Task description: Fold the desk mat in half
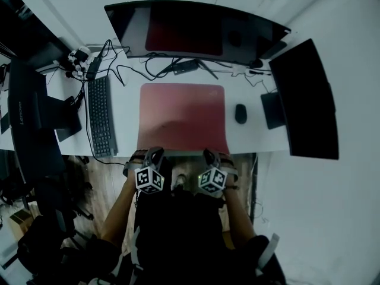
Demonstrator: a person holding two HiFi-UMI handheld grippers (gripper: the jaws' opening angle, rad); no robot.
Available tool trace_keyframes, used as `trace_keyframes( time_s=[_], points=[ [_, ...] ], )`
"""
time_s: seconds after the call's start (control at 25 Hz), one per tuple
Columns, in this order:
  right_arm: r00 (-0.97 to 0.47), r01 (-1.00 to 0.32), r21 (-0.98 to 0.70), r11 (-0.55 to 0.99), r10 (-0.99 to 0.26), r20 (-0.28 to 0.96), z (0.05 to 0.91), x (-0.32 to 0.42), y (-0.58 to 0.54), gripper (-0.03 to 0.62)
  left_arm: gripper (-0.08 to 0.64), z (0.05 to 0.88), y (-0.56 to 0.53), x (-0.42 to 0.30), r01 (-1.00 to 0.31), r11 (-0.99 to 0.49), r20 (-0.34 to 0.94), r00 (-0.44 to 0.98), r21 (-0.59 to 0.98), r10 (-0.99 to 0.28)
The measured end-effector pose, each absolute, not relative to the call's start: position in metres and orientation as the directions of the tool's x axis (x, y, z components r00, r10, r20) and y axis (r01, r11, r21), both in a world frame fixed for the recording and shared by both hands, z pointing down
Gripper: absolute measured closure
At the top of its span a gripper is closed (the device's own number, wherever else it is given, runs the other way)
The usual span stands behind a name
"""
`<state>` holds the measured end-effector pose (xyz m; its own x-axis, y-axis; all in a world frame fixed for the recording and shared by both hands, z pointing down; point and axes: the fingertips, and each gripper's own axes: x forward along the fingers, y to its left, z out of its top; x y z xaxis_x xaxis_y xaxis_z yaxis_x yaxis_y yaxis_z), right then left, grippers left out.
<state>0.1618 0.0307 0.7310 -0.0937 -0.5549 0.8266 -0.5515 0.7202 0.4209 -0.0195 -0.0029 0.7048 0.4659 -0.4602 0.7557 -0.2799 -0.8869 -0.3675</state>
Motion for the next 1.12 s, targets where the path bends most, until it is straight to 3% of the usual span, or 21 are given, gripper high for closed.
trace_keyframes(
  time_s=[0.4, 1.12],
  points=[
    [-0.139, -0.550, 0.293, 0.782, -0.432, 0.891, 0.707, 0.156, 0.016, 0.572, 0.543, 0.674, -0.038, -0.023, -0.279, -0.897, 0.757, 0.482, -0.344, -0.440],
    [-0.028, -0.615, 0.427, 0.663, -0.560, 0.828, 0.651, 0.156, -0.065, 0.574, 0.543, 0.637, -0.108, -0.027, -0.284, -0.893, 0.677, 0.583, -0.349, -0.450]
  ],
)
